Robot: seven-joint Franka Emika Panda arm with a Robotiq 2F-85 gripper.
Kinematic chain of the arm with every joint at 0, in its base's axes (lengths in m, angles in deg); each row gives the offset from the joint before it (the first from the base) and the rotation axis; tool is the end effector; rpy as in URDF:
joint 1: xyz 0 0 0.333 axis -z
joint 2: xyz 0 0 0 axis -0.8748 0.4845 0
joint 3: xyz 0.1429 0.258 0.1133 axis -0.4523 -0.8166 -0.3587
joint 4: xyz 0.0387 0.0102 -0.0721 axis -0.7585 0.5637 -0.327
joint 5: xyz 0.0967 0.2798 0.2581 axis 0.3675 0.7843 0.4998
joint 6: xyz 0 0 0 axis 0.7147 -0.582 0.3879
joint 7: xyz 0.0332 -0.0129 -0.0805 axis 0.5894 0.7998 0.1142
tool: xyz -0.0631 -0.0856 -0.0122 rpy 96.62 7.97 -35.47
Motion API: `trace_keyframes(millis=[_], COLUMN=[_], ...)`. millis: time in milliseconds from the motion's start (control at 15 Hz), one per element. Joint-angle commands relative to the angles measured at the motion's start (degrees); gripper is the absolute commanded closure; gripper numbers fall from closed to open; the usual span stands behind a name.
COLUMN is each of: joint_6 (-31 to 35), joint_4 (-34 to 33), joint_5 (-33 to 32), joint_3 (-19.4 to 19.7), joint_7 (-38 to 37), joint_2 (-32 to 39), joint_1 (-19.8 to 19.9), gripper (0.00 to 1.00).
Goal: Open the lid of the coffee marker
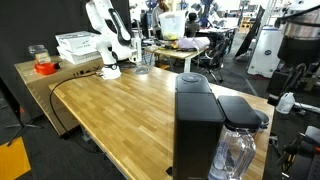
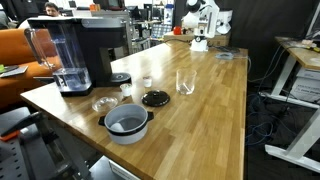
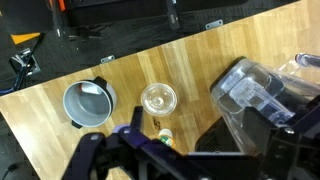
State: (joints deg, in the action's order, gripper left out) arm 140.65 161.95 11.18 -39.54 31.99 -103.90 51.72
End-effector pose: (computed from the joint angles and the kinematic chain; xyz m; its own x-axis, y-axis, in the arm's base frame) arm 0.3088 0.1693 0.4135 0.9955 -0.0937 -0.0165 -0.0916 -0.9905 0.1029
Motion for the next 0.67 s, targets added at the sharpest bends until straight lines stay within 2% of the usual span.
trace_keyframes(millis=[0, 133, 200, 600], joint_6=[-0.3, -0.4, -0.1, -0.1], joint_4=[-3.3, -4.8, -2.7, -4.0], joint_5=[-1.9, -4.7, -3.1, -4.1], joint_3=[1.9, 1.7, 2.3, 2.4], joint_7=[1.2, 0.3, 0.4, 0.3], joint_2=[3.3, 4.8, 2.3, 4.3], joint_1=[1.9, 3.2, 1.9, 2.3], gripper=[0.0, 0.0, 0.0, 0.0])
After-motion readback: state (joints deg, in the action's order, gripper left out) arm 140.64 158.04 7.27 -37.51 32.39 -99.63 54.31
